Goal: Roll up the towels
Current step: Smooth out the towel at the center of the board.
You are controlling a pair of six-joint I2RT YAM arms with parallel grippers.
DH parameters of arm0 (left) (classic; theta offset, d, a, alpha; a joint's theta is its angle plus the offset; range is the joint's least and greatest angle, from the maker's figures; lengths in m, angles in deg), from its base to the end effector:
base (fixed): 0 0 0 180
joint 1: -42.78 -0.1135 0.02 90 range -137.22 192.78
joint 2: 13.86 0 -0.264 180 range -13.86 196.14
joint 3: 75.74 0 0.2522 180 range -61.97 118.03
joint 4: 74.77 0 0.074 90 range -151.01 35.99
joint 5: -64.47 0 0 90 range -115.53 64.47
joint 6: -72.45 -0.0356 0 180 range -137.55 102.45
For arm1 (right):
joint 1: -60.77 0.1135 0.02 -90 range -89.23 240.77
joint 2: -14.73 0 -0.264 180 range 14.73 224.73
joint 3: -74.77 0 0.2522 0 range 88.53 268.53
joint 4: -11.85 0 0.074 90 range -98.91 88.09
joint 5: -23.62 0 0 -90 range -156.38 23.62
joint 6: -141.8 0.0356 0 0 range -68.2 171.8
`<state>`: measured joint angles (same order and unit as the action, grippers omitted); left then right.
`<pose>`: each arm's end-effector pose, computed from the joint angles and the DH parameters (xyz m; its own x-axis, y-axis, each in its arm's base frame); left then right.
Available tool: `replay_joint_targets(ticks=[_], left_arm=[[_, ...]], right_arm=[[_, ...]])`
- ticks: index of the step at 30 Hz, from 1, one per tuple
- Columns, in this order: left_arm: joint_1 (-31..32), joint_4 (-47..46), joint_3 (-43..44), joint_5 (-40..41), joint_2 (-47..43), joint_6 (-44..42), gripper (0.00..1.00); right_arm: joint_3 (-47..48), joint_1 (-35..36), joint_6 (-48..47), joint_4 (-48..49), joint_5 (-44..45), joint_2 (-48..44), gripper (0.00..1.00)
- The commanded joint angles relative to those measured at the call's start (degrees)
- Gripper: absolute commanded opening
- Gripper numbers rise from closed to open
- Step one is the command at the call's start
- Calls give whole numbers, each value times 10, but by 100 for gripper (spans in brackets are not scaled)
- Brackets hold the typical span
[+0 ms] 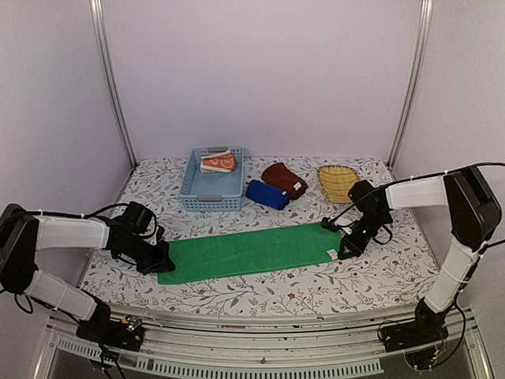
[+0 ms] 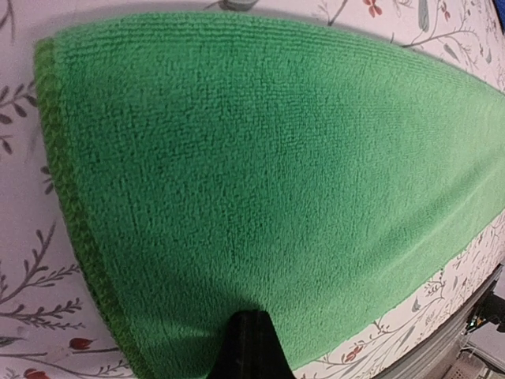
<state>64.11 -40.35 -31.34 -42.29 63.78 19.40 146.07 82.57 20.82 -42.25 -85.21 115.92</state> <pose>0.1970 -0.0880 0.1332 -0.9593 -0.2433 -0.1434 -0.1580 0.8832 -0.4416 0.2754 0.1225 0.1397 -0.5946 -0.7625 -0.2550 -0.8036 0.5526 0.2213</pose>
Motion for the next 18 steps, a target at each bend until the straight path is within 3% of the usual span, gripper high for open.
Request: replay_joint_targets(ticks=[1, 8, 15, 18], left_arm=[[2, 27, -16, 44, 15, 10, 0], [4, 39, 6, 56, 13, 5, 0], [13, 54, 97, 71, -64, -39, 0], [14, 44, 139, 82, -109, -75, 1]], right_arm=[[-35, 5, -2, 24, 42, 25, 8], [-14, 5, 2, 15, 10, -38, 16], [74, 5, 20, 0, 20, -118, 29], [112, -1, 34, 14, 48, -147, 42]])
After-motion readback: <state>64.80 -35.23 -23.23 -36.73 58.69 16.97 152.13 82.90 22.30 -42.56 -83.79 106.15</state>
